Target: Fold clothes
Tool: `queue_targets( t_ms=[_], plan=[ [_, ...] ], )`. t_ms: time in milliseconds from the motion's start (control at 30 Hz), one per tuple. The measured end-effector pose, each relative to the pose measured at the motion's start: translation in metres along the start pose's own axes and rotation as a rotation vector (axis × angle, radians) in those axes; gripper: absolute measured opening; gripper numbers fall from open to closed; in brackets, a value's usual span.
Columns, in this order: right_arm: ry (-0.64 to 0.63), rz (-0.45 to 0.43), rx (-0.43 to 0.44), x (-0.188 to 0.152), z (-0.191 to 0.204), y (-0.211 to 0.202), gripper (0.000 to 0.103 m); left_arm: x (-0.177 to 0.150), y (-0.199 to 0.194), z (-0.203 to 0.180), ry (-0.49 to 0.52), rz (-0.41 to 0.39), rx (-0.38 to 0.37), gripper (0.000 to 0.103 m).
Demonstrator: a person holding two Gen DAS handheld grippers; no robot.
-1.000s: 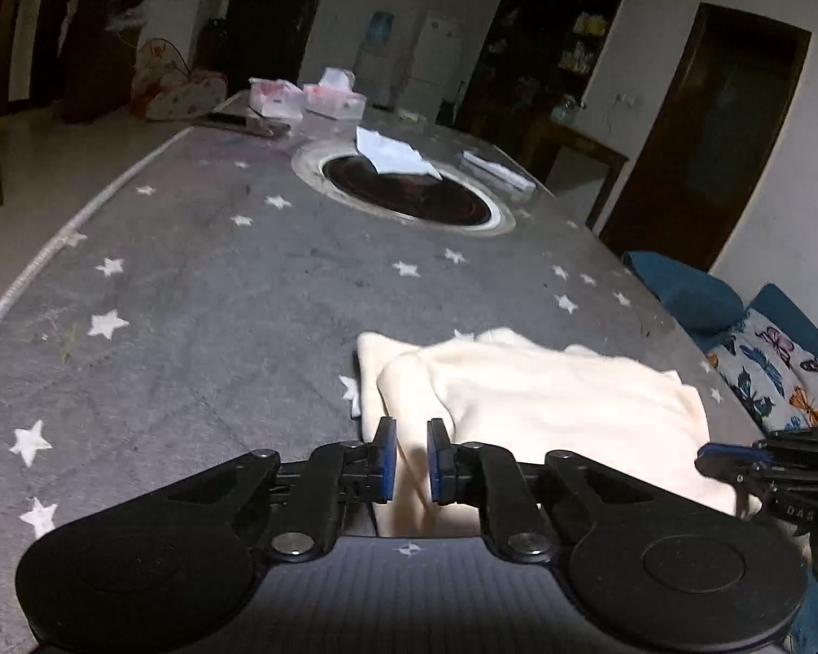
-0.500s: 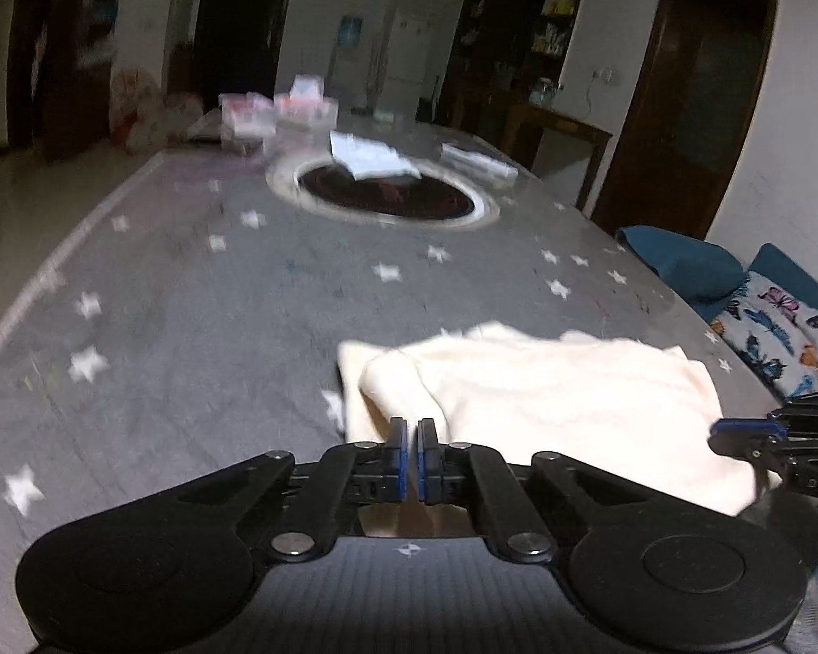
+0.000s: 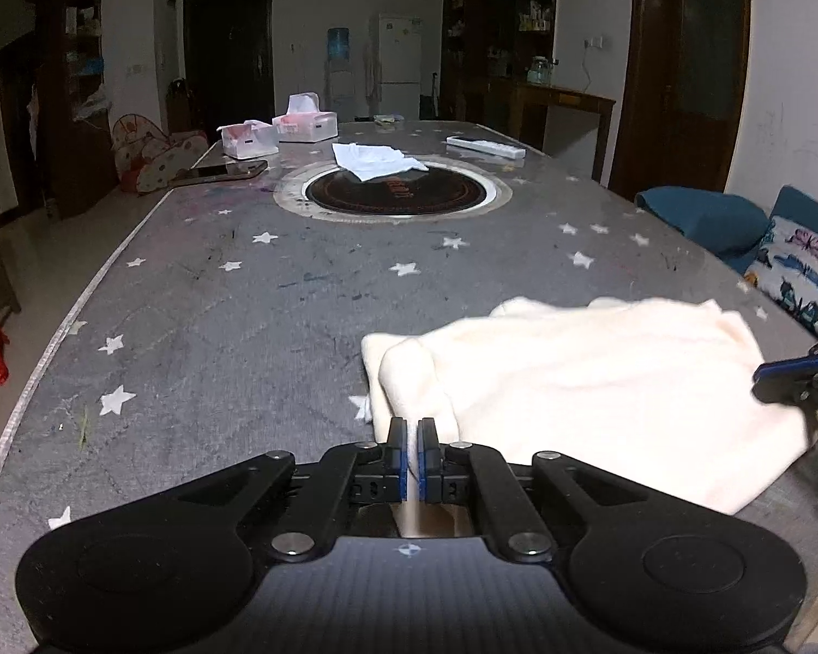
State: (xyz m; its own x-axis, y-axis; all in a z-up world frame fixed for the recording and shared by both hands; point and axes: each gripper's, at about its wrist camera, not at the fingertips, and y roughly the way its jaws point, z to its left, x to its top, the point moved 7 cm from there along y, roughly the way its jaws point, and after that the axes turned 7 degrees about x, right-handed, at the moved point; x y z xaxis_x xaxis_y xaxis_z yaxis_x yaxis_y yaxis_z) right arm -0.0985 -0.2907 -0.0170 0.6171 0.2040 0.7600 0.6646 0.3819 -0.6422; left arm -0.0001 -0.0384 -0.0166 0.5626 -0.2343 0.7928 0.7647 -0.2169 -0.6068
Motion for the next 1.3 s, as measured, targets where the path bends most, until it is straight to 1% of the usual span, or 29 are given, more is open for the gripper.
queue_targets(
  t_ms=[67, 100, 200, 300, 400, 500, 633, 733, 833, 933, 1067, 1133, 1167, 1200, 1267, 1300],
  plan=[
    [0.009, -0.006, 0.012, 0.006, -0.001, -0.001, 0.016, 0.009, -0.006, 0.0, -0.006, -0.028, 0.009, 0.005],
    [0.003, -0.014, 0.009, 0.011, -0.002, -0.001, 0.016, 0.014, -0.009, 0.0, -0.011, -0.042, 0.005, 0.005],
    [-0.02, -0.03, 0.002, 0.024, -0.004, 0.005, 0.016, 0.026, -0.015, -0.008, -0.04, -0.07, -0.059, 0.005],
    [-0.017, -0.037, 0.008, 0.037, -0.009, 0.019, 0.016, 0.027, -0.01, -0.024, -0.041, -0.053, -0.12, 0.005],
    [0.012, -0.035, 0.023, 0.047, -0.015, 0.035, 0.016, 0.023, 0.002, -0.036, -0.036, -0.023, -0.14, 0.005],
    [0.034, -0.012, 0.033, 0.053, -0.019, 0.056, 0.016, 0.017, 0.013, -0.039, -0.038, 0.006, -0.139, 0.006],
    [0.039, 0.019, 0.022, 0.05, -0.026, 0.073, 0.015, 0.011, 0.021, -0.033, -0.049, 0.027, -0.129, 0.007],
    [0.033, 0.01, 0.015, 0.054, -0.025, 0.069, 0.015, 0.01, 0.02, -0.033, -0.051, 0.028, -0.132, 0.007],
    [0.02, -0.011, 0.031, 0.062, -0.017, 0.065, 0.016, 0.011, 0.02, -0.034, -0.05, 0.028, -0.131, 0.007],
    [0.012, -0.007, 0.038, 0.066, -0.012, 0.073, 0.016, 0.011, 0.023, -0.034, -0.055, 0.031, -0.128, 0.008],
    [0.013, 0.013, 0.032, 0.065, -0.01, 0.085, 0.02, 0.013, 0.022, -0.033, -0.062, 0.035, -0.121, 0.013],
    [0.004, 0.002, 0.029, 0.066, -0.007, 0.08, 0.026, 0.014, 0.02, -0.033, -0.068, 0.033, -0.122, 0.021],
    [-0.002, -0.005, 0.027, 0.066, -0.005, 0.076, 0.028, 0.014, 0.017, -0.034, -0.068, 0.029, -0.121, 0.029],
    [-0.008, -0.011, 0.024, 0.067, -0.003, 0.073, 0.029, 0.014, 0.014, -0.035, -0.068, 0.026, -0.121, 0.035],
    [-0.022, -0.025, 0.023, 0.067, 0.002, 0.062, 0.032, 0.013, 0.008, -0.037, -0.067, 0.019, -0.12, 0.039],
    [-0.025, -0.033, 0.025, 0.066, 0.005, 0.057, 0.033, 0.013, 0.005, -0.038, -0.067, 0.015, -0.12, 0.039]
  ],
)
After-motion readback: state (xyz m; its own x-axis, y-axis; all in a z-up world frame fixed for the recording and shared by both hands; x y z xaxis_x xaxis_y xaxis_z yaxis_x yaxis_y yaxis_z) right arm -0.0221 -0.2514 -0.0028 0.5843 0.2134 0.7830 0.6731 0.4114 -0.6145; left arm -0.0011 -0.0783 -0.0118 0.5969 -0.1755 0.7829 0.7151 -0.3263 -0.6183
